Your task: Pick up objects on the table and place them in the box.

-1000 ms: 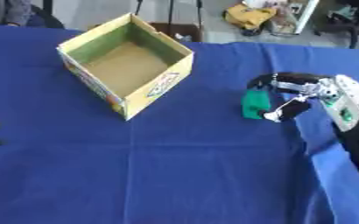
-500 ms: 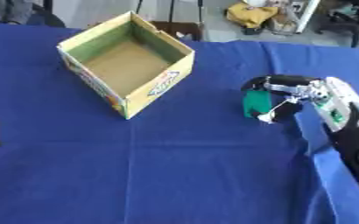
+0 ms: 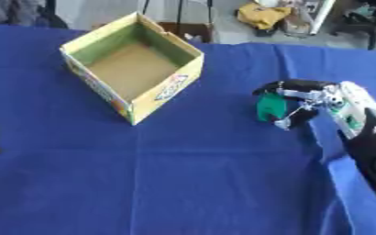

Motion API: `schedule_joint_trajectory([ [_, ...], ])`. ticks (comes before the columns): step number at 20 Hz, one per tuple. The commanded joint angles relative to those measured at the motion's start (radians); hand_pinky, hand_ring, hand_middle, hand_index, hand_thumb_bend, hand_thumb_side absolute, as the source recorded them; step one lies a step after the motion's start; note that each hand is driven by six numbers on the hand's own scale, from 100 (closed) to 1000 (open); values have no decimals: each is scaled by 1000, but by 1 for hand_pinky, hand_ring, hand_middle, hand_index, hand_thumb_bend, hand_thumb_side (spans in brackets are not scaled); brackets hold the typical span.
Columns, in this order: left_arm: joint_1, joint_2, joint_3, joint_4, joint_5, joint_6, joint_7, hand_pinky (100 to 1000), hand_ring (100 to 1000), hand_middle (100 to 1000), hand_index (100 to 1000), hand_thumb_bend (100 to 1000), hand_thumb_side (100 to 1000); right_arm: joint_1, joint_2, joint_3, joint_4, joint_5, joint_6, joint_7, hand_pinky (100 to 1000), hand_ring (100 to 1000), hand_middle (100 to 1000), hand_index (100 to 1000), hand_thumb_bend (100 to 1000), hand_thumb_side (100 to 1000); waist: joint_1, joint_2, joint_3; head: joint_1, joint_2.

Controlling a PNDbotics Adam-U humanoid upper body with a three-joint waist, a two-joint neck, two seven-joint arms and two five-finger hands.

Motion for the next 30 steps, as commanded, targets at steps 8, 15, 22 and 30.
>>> schedule_joint_trajectory([
  [8, -10, 19, 2, -14, 0, -2, -1, 603, 769, 588, 667, 381, 1000, -11, -25, -10, -10, 8, 6, -19, 587, 511, 881, 977, 100, 100, 4, -16, -4, 1, 3],
  [15, -10, 19, 2, -13, 0, -1, -2, 603, 770, 587, 667, 382, 1000, -12, -27, -11, -20, -12, 7, -51, 427, 319, 799, 969, 100, 100, 3, -18, -6, 1, 3],
  [22, -9, 19, 3, -12, 1, 0, -1, 603, 770, 586, 667, 385, 1000, -15, -33, -13, -40, -48, 11, -60, 395, 279, 775, 968, 100, 100, 0, -22, -7, 4, 2],
  [30, -4, 22, 4, -10, 1, 2, -1, 603, 770, 585, 666, 388, 1000, -44, -60, -24, -95, -105, 23, -57, 393, 274, 772, 962, 100, 100, -9, -32, -10, 9, 4],
])
